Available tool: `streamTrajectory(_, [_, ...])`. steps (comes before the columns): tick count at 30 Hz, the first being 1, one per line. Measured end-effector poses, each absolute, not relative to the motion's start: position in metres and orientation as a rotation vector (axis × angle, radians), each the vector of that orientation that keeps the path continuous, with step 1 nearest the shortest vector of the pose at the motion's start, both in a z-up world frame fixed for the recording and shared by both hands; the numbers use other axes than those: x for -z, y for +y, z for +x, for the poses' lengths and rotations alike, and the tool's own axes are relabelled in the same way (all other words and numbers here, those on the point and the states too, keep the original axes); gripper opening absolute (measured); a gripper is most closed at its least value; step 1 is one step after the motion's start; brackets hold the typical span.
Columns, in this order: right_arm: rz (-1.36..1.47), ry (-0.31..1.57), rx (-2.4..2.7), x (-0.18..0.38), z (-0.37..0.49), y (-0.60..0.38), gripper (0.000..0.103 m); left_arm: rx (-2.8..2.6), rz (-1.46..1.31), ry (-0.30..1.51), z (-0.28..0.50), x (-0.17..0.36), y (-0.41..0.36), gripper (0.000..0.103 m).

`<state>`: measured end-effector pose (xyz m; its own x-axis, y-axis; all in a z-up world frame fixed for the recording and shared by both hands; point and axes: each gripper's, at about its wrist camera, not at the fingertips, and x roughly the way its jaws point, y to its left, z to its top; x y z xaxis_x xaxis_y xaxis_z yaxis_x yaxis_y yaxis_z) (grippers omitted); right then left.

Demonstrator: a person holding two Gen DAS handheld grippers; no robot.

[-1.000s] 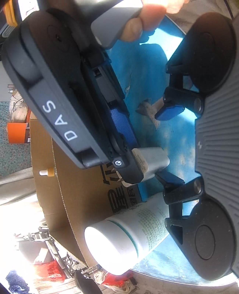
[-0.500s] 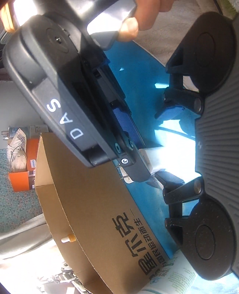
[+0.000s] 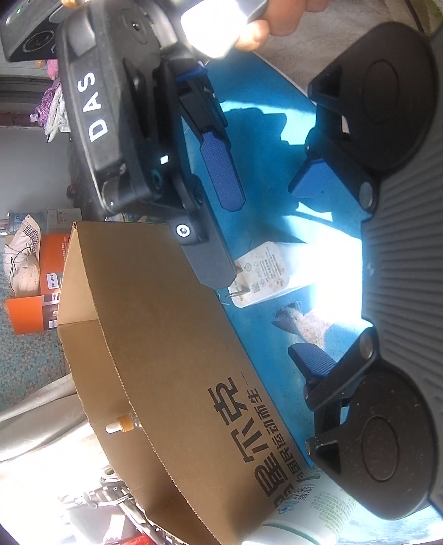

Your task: Organize rigid objects

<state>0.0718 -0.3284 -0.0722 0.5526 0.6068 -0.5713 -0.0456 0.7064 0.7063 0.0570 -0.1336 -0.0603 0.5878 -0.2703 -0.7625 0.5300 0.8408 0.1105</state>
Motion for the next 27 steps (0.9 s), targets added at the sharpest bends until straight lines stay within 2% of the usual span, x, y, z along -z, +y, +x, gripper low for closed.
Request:
streamTrajectory(3, [0.715, 0.9, -0.428, 0.074, 0.07, -0.336, 0.081, 0.525, 0.344, 0.837, 0.055, 0.058, -0.141, 0.094])
streamTrajectory(15, [0.73, 0.857, -0.425, 0.074, 0.062, -0.351, 0.082, 0.592, 0.292, 0.947, 0.057, 0.06, -0.143, 0.094])
streamTrajectory(27, [0.703, 0.847, -0.437, 0.067, 0.058, -0.342, 0.082, 0.608, 0.148, 0.862, 0.054, 0.055, -0.122, 0.098])
